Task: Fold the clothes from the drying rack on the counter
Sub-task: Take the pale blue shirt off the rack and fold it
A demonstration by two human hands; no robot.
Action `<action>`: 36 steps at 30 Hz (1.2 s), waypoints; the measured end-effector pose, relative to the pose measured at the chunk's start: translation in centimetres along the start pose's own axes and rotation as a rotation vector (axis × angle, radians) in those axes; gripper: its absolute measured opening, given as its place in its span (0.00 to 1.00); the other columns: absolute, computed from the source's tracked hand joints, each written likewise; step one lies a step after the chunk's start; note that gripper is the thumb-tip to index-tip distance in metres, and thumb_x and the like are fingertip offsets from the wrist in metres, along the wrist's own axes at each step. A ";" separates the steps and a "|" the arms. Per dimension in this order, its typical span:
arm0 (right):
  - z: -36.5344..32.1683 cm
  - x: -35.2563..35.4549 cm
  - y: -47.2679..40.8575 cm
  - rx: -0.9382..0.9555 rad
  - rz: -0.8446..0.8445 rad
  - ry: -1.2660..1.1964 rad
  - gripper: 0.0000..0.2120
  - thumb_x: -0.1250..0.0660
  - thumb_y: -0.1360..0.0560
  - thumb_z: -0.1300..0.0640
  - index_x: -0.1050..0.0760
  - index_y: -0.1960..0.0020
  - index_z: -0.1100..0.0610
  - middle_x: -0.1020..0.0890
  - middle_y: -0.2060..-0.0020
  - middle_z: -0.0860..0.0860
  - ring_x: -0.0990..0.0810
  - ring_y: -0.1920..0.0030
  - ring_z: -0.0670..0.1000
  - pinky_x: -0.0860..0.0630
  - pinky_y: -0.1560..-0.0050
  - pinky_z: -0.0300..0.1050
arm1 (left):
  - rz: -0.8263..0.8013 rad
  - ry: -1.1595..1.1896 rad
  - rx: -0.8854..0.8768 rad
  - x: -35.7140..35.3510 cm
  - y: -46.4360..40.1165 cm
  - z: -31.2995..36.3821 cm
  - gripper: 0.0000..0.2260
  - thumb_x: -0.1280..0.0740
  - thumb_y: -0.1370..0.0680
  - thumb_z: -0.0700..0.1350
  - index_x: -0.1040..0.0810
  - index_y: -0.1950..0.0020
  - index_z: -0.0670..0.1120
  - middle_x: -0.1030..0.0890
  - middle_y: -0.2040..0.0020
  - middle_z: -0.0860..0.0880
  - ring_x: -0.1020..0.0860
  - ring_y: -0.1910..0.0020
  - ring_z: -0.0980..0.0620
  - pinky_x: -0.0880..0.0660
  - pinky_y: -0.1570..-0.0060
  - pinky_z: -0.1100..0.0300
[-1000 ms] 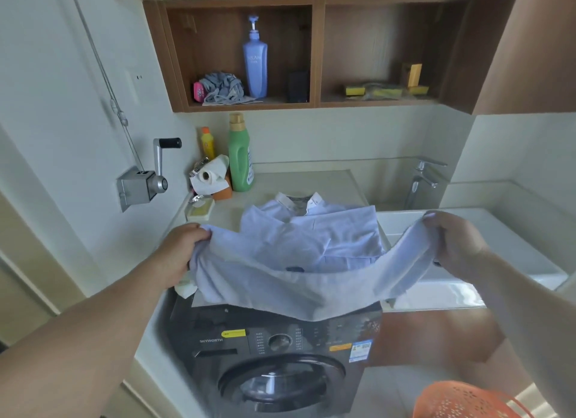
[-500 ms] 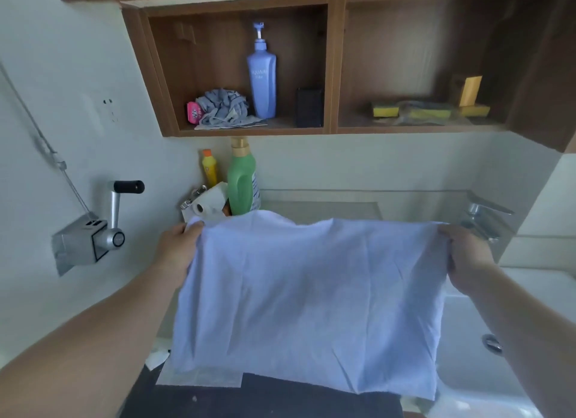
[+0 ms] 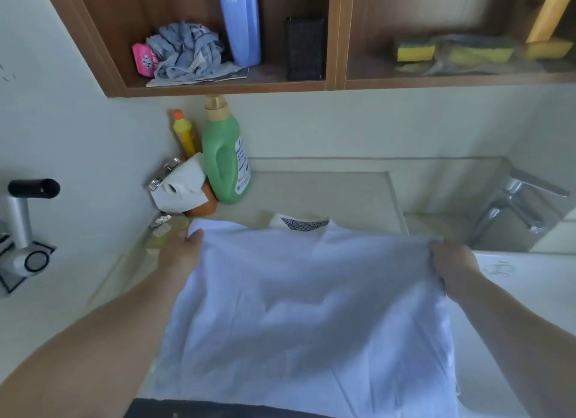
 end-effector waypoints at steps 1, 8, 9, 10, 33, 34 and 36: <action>-0.6 0.4 0.1 0.023 0.082 -0.067 0.13 0.40 0.20 0.54 0.26 0.56 0.64 0.22 0.60 0.62 0.26 0.60 0.61 0.31 0.62 0.50 | 0.055 0.034 -0.053 0.4 -0.1 0.5 0.15 0.37 0.17 0.52 0.24 0.54 0.41 0.21 0.58 0.41 0.24 0.56 0.42 0.31 0.59 0.52; -2.0 -0.3 1.1 0.025 0.101 -0.026 0.15 0.43 0.18 0.54 0.26 0.54 0.64 0.25 0.64 0.59 0.27 0.62 0.59 0.34 0.63 0.48 | 0.005 -0.055 0.005 0.0 -2.1 0.0 0.21 0.40 0.16 0.53 0.23 0.34 0.37 0.21 0.37 0.34 0.24 0.37 0.35 0.28 0.38 0.47; -1.9 -0.6 1.2 0.010 0.095 0.017 0.15 0.44 0.17 0.55 0.26 0.53 0.64 0.25 0.64 0.59 0.27 0.63 0.60 0.33 0.63 0.47 | -0.019 -0.103 0.021 -0.5 -2.3 -0.2 0.21 0.41 0.15 0.51 0.23 0.34 0.35 0.22 0.36 0.32 0.24 0.37 0.34 0.27 0.37 0.47; -1.7 -0.8 1.2 0.005 0.093 0.049 0.14 0.44 0.17 0.56 0.26 0.53 0.64 0.25 0.65 0.59 0.27 0.64 0.60 0.33 0.64 0.47 | -0.042 -0.147 0.015 -0.9 -2.4 -0.3 0.20 0.43 0.15 0.50 0.23 0.37 0.34 0.21 0.38 0.32 0.23 0.40 0.34 0.26 0.40 0.47; -1.9 -15.3 12.2 0.305 -0.116 0.718 0.33 0.59 0.23 0.30 0.51 0.20 0.37 0.54 0.18 0.45 0.59 0.18 0.53 0.59 0.26 0.71 | -0.366 -0.853 -0.515 -12.6 11.2 -2.1 0.32 0.59 0.21 0.70 0.58 0.18 0.62 0.62 0.17 0.54 0.63 0.19 0.43 0.63 0.30 0.25; -2.0 -15.3 11.9 0.319 -0.111 0.738 0.33 0.60 0.24 0.29 0.51 0.21 0.37 0.53 0.18 0.45 0.58 0.18 0.53 0.58 0.26 0.71 | -0.358 -0.855 -0.531 -12.6 10.9 -1.9 0.32 0.59 0.21 0.70 0.57 0.18 0.62 0.61 0.16 0.55 0.62 0.18 0.43 0.62 0.30 0.25; -2.3 -15.5 11.3 0.337 -0.110 0.756 0.33 0.61 0.24 0.29 0.51 0.21 0.37 0.53 0.18 0.45 0.57 0.18 0.53 0.57 0.27 0.71 | -0.346 -0.846 -0.536 -12.7 10.6 -1.6 0.32 0.59 0.21 0.70 0.56 0.18 0.62 0.59 0.16 0.55 0.61 0.18 0.44 0.61 0.29 0.26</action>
Point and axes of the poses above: each hand's wrist, its own y-axis away from the middle knuckle, its own x-axis out of the back of the hand, z = x × y, the point moved 3 cm from there along -y, towards the middle knuckle
